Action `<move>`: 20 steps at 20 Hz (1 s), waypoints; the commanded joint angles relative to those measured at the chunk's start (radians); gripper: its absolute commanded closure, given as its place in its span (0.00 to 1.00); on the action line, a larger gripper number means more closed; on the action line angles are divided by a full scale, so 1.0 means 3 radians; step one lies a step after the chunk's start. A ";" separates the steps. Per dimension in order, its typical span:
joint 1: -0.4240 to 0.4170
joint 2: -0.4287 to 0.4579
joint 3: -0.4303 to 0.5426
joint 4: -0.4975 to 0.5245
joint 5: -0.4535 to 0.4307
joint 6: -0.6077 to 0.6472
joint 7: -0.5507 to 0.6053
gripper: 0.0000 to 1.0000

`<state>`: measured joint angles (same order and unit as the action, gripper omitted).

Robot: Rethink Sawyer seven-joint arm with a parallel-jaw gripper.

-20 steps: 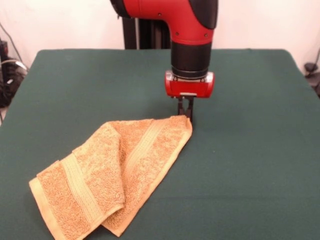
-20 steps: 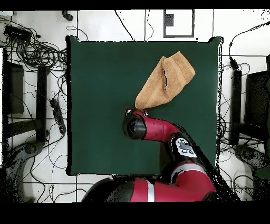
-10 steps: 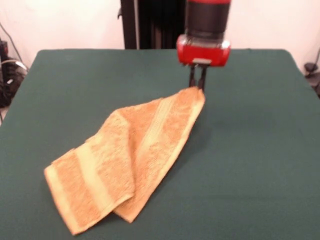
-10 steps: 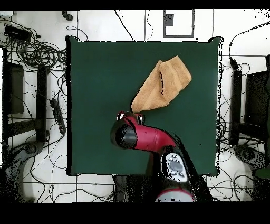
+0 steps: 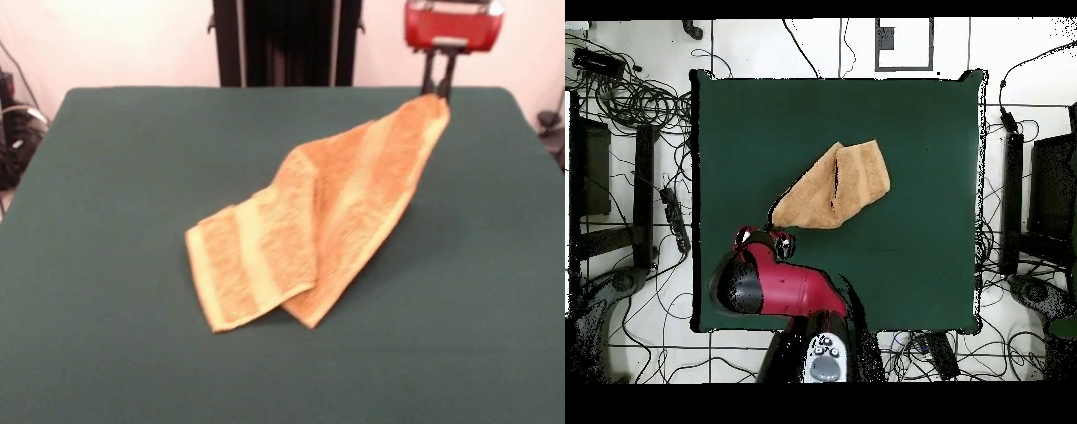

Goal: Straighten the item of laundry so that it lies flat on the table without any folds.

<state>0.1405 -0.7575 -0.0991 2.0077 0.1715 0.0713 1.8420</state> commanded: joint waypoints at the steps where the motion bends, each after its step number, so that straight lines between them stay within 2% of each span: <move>1: 0.0043 -0.0124 0.0151 0.0501 0.0251 0.0175 0.0928 1.00; 2: 0.0068 -0.0144 0.0132 0.0505 0.0267 0.0206 0.0938 1.00; 3: 0.0216 -0.0134 -0.0026 0.0459 0.0282 0.0179 0.0982 1.00; 5: -0.0143 -0.0124 0.0382 0.0589 0.0226 0.0041 0.0942 1.00; 7: -0.0183 -0.0060 0.0382 0.0539 0.0160 -0.0049 0.0901 1.00; 8: -0.0212 -0.0035 0.0400 0.0525 0.0149 -0.0061 0.0888 0.00; 15: -0.0307 -0.0010 0.0509 0.0578 0.0153 -0.0169 0.0940 0.00; 20: -0.0283 0.0053 0.0508 0.0565 0.0281 -0.0164 0.1060 0.00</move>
<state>0.0401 -0.8054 -0.0839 2.1093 0.1865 0.0643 1.8819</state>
